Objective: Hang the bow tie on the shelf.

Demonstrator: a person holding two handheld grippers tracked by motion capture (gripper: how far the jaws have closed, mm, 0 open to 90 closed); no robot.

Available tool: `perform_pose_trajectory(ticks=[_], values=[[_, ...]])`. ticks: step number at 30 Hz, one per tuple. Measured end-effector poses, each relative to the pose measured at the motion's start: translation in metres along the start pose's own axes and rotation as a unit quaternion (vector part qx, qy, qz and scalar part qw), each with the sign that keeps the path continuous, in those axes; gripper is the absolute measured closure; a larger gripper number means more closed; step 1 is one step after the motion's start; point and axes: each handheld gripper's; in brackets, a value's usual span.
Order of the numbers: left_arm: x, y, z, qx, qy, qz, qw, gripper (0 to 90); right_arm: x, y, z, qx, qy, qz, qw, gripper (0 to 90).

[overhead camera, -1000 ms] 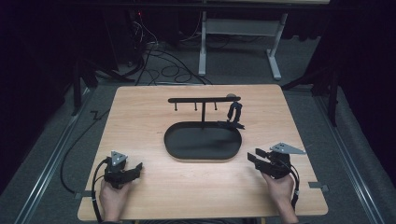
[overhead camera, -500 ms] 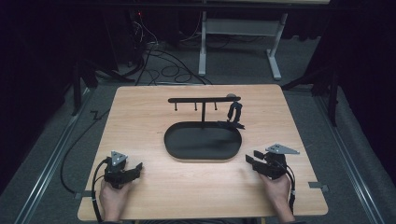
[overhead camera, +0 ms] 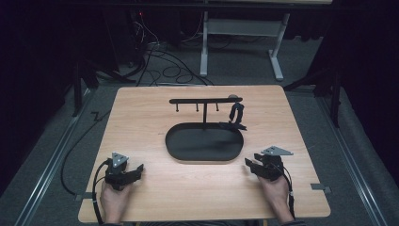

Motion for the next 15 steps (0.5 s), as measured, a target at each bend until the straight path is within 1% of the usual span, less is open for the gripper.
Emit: perform_pose_trajectory(ticks=[3, 6, 7, 9, 11, 15], values=[[0.0, 0.0, 0.0, 0.0, 0.0, 0.0, 1.0, 28.4, 0.0046, -0.002, 0.0015, -0.009, -0.011, 0.011, 0.9998, 49.8], [0.0, 0.0, 0.0, 0.0, 0.0, 0.0, 1.0, 28.4, 0.0067, -0.0056, 0.0019, -0.025, -0.018, 0.023, 0.9993, 47.9], [0.0, 0.0001, 0.0, 0.0, 0.0, 0.0, 1.0, 28.4, 0.0074, -0.0068, 0.0019, -0.035, -0.02, 0.027, 0.9988, 47.2], [-0.0001, 0.0001, 0.0, 0.001, 0.0, 0.0, 1.0, 28.4, 0.008, -0.0095, 0.002, -0.042, -0.022, 0.034, 0.9983, 46.5], [-0.0001, 0.0001, 0.0, 0.001, 0.0, 0.0, 1.0, 28.4, 0.0081, -0.0081, 0.0018, -0.037, -0.022, 0.032, 0.9986, 44.9], [-0.0002, 0.0001, 0.0001, 0.0, -0.001, 0.001, 1.0, 28.5, 0.0082, -0.0084, 0.0018, -0.039, -0.023, 0.03, 0.9985, 44.2]])
Point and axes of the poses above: each handheld gripper's, and its own axes: x roughly forward along the jaws, z roughly out of its underside, y roughly to its right, and after that the axes turned 7 degrees about -z, right-handed
